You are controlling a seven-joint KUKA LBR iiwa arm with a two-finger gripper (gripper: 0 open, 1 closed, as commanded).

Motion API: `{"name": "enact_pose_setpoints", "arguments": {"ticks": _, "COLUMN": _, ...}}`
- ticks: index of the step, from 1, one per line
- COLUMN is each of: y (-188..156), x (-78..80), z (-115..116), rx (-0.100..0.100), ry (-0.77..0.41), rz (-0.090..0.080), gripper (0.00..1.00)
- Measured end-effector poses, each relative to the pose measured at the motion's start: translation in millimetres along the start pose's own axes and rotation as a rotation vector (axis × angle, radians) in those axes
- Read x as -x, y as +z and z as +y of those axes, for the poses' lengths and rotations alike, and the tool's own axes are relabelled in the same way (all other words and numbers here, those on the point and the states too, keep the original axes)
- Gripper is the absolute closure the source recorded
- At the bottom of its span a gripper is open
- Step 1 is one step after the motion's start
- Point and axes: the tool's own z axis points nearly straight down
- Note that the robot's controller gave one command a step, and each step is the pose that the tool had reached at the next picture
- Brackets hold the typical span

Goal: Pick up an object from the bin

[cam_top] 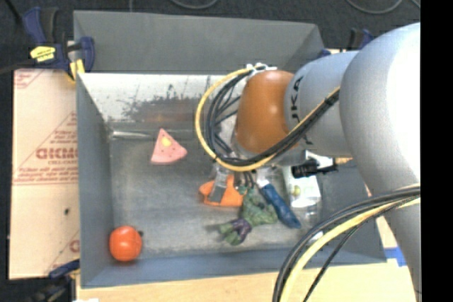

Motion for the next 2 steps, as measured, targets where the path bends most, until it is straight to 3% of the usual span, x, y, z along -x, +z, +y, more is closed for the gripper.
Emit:
{"name": "enact_pose_setpoints", "arguments": {"ticks": 1, "y": -17.2, "x": -0.5, "z": -0.5, "rx": 0.0, "ry": 0.0, "rz": 0.003, "gripper": 1.0}}
{"name": "enact_pose_setpoints", "arguments": {"ticks": 2, "y": -28.7, "x": 1.9, "z": 0.0, "rx": 0.002, "ry": 0.0, "rz": -0.005, "gripper": 1.0}}
